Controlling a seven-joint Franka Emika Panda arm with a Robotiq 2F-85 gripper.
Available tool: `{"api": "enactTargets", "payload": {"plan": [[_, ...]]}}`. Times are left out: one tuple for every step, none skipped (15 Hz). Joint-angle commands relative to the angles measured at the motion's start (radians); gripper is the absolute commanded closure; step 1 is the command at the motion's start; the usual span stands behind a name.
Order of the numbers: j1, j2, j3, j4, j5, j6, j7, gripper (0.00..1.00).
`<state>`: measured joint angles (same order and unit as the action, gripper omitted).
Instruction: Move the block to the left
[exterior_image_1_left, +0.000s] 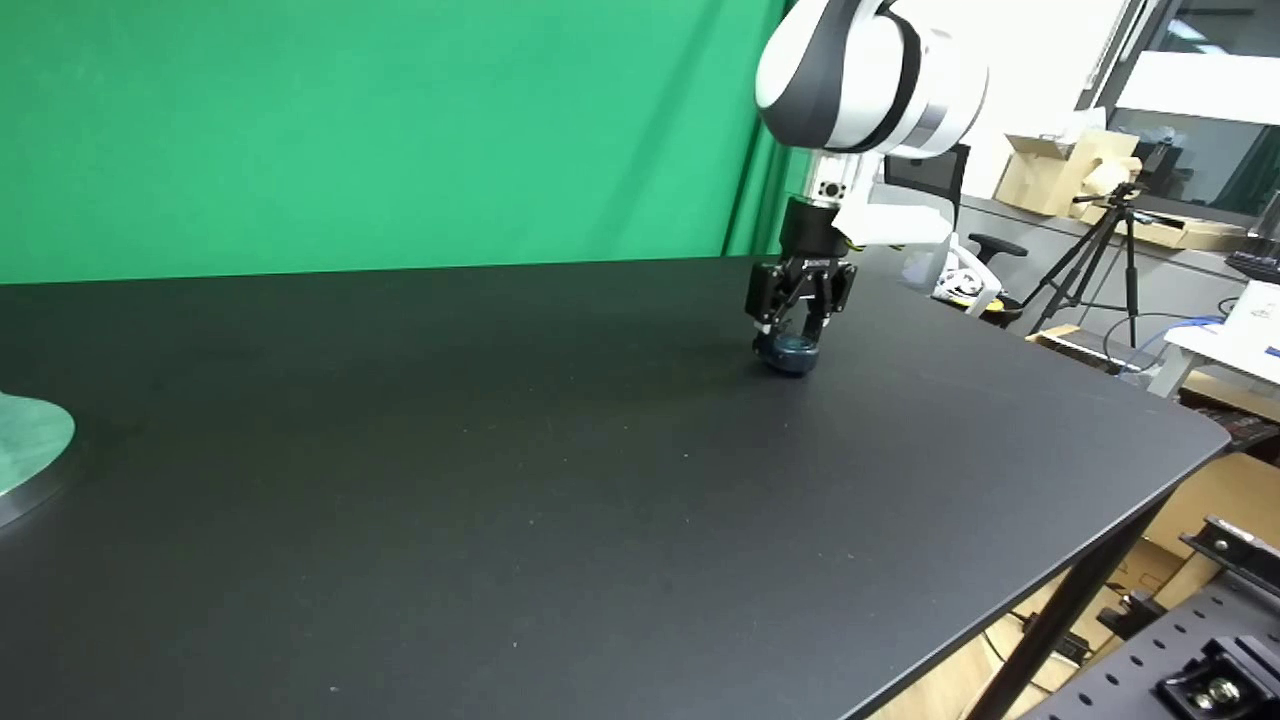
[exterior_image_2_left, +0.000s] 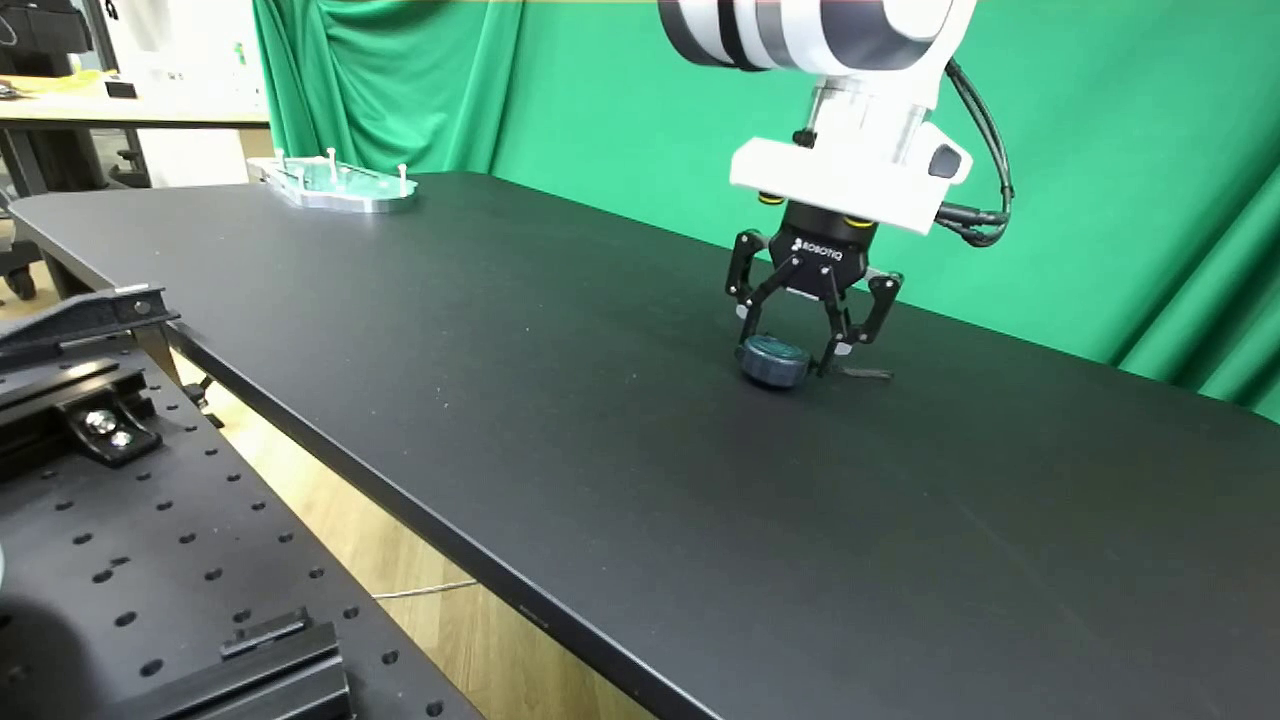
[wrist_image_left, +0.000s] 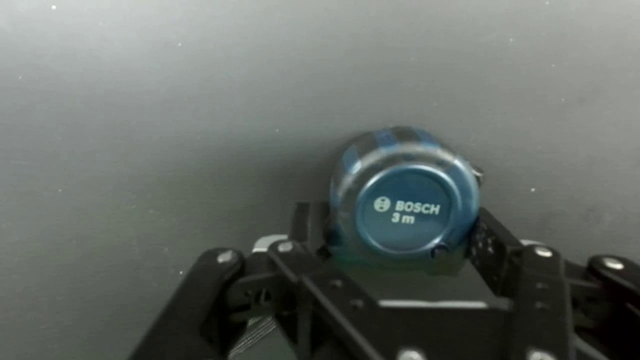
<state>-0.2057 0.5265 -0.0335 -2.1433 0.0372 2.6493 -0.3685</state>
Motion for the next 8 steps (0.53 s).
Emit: {"api": "enactTargets", "payload": {"plan": [[0.006,0.001,-0.006,0.02,-0.026,-0.019,0.041,0.52],[0.009,-0.004,-0.006,0.018,-0.028,-0.019,0.042,0.56],[0.013,-0.01,-0.004,0.015,-0.031,-0.02,0.041,0.56],[0.022,-0.019,-0.005,0.009,-0.039,-0.018,0.044,0.56],[0.034,-0.031,-0.006,0.002,-0.052,-0.015,0.048,0.56],[0.048,-0.041,-0.007,-0.003,-0.068,-0.013,0.054,0.56],[0.065,-0.053,-0.008,-0.006,-0.082,-0.017,0.064,0.56],[0.083,-0.064,-0.006,-0.007,-0.095,-0.023,0.077,0.56]]}}
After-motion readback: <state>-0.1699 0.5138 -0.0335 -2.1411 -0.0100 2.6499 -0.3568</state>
